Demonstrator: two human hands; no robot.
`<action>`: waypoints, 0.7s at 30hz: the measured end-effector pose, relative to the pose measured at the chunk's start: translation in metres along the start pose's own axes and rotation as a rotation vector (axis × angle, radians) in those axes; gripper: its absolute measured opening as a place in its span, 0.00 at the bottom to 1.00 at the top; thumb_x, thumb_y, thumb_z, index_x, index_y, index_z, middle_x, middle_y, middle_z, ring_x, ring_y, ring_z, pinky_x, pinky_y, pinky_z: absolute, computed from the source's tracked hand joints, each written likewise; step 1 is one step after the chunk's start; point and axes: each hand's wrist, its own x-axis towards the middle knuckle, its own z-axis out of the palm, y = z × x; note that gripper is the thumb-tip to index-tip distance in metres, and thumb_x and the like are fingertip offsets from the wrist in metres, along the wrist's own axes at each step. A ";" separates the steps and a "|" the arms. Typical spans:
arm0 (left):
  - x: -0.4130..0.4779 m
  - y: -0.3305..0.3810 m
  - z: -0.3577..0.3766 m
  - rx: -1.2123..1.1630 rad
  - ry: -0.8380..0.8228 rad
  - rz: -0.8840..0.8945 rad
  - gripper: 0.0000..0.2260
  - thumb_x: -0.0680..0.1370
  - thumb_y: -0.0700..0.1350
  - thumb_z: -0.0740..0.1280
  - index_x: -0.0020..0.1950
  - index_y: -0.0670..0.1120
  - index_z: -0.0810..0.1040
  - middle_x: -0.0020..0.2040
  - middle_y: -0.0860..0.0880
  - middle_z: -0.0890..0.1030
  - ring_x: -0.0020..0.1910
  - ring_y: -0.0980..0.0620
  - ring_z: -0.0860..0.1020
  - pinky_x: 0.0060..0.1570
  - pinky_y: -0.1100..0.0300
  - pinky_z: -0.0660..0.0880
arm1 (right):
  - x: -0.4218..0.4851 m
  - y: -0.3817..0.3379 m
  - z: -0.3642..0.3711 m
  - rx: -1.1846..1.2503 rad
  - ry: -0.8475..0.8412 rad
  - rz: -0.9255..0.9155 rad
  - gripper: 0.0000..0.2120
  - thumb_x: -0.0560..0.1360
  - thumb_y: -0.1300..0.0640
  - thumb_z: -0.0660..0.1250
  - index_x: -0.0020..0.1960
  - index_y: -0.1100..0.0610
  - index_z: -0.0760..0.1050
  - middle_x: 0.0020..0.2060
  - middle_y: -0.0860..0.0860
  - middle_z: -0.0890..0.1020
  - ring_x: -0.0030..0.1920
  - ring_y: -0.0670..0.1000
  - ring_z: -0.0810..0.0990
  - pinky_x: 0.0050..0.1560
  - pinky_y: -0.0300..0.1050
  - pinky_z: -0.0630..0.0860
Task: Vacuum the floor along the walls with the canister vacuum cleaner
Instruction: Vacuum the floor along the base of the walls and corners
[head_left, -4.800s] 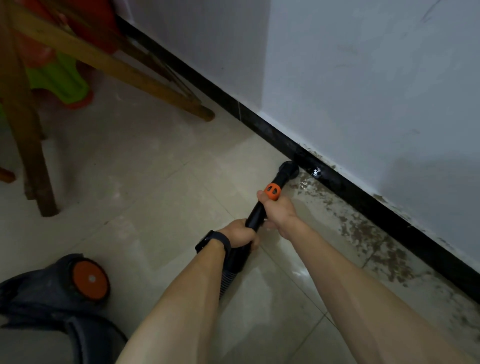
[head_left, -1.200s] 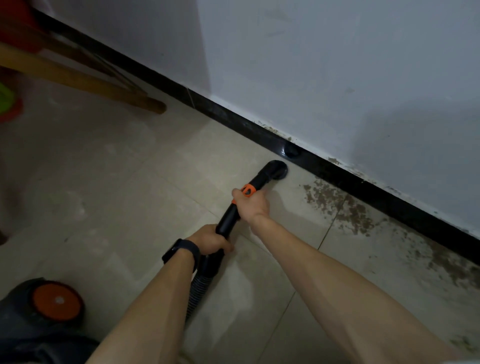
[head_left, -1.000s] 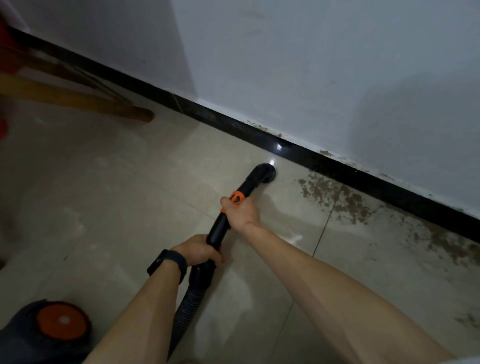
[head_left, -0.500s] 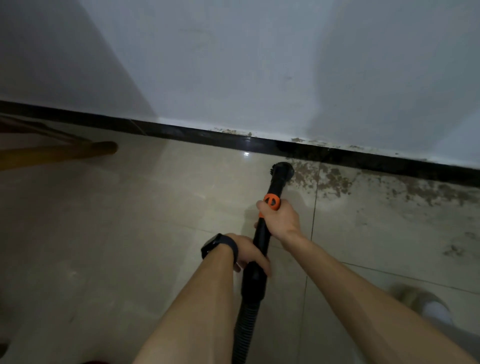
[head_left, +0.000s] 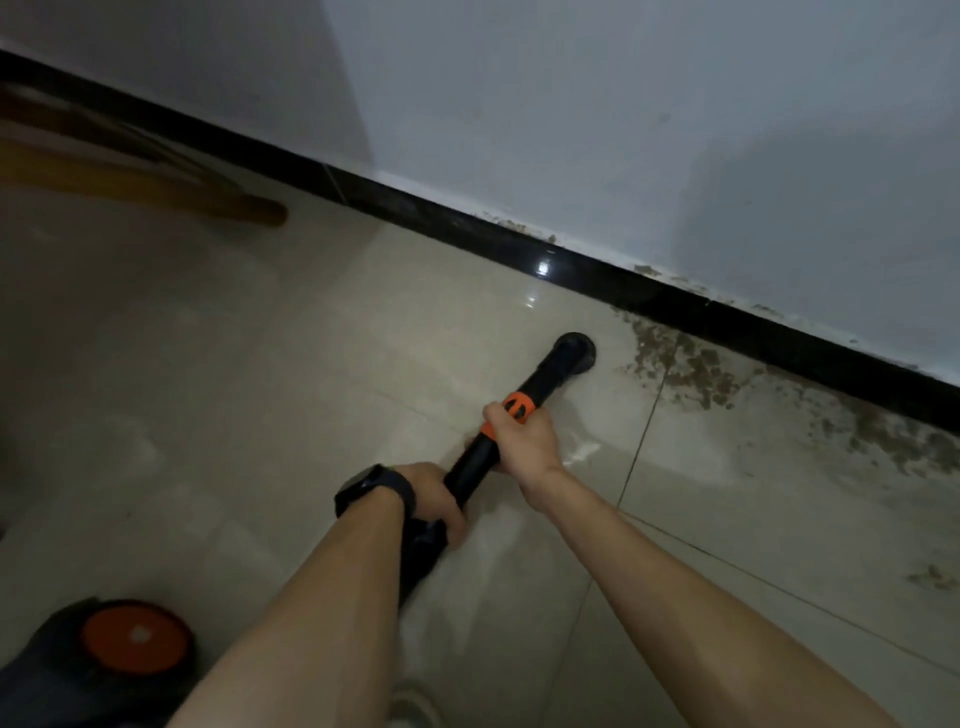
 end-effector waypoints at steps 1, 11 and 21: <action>-0.004 -0.011 0.006 -0.020 0.025 -0.003 0.15 0.52 0.47 0.76 0.37 0.48 0.84 0.40 0.46 0.85 0.45 0.44 0.84 0.47 0.53 0.81 | -0.005 0.003 0.005 0.013 -0.036 0.011 0.15 0.72 0.52 0.72 0.49 0.56 0.68 0.41 0.58 0.83 0.43 0.62 0.87 0.47 0.64 0.85; -0.039 -0.009 0.058 -0.184 0.026 -0.029 0.13 0.58 0.47 0.78 0.40 0.49 0.84 0.44 0.46 0.85 0.48 0.45 0.83 0.54 0.48 0.80 | -0.024 0.012 -0.010 -0.094 -0.174 0.006 0.15 0.79 0.55 0.68 0.59 0.60 0.69 0.38 0.54 0.80 0.36 0.56 0.88 0.35 0.48 0.84; -0.034 0.044 0.072 0.002 -0.015 -0.030 0.32 0.54 0.53 0.80 0.57 0.46 0.83 0.52 0.48 0.85 0.52 0.48 0.82 0.57 0.49 0.80 | -0.018 0.019 -0.049 -0.176 0.122 -0.047 0.24 0.74 0.44 0.66 0.61 0.60 0.67 0.40 0.55 0.83 0.38 0.58 0.87 0.45 0.59 0.85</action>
